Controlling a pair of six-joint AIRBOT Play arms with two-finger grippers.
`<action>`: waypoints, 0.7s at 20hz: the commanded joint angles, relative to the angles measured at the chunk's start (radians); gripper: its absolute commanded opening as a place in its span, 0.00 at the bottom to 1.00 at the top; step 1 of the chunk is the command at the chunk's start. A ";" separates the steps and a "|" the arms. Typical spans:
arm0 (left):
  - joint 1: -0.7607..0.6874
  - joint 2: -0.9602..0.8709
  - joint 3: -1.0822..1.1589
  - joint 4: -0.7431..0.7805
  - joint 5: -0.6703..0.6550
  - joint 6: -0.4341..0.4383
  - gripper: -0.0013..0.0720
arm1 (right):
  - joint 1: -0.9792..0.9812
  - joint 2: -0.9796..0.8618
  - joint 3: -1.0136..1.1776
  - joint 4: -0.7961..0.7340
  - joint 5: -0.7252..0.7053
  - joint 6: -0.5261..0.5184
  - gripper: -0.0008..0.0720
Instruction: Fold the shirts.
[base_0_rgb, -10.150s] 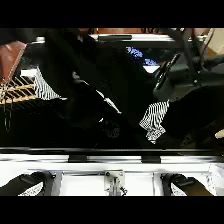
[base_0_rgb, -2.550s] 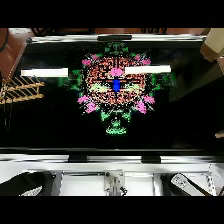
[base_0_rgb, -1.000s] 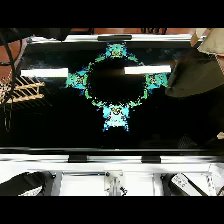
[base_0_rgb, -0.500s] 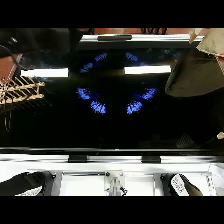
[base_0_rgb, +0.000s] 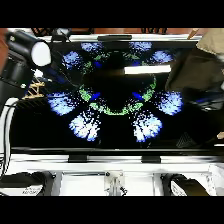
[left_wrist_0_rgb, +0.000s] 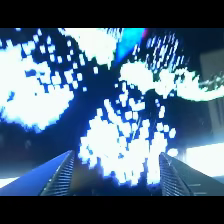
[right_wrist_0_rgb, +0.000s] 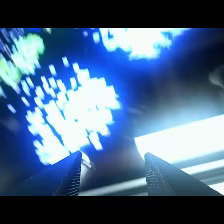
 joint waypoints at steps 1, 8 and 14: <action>-0.021 0.013 -0.127 0.026 0.053 -0.084 0.81 | 0.189 -0.067 -0.040 -0.107 0.019 0.025 0.72; -0.056 0.086 -0.308 0.037 0.192 -0.146 0.81 | 0.231 -0.077 -0.040 -0.106 0.018 0.024 0.72; -0.042 0.086 -0.311 0.039 0.187 -0.061 0.81 | 0.231 -0.077 -0.040 -0.106 0.018 0.024 0.72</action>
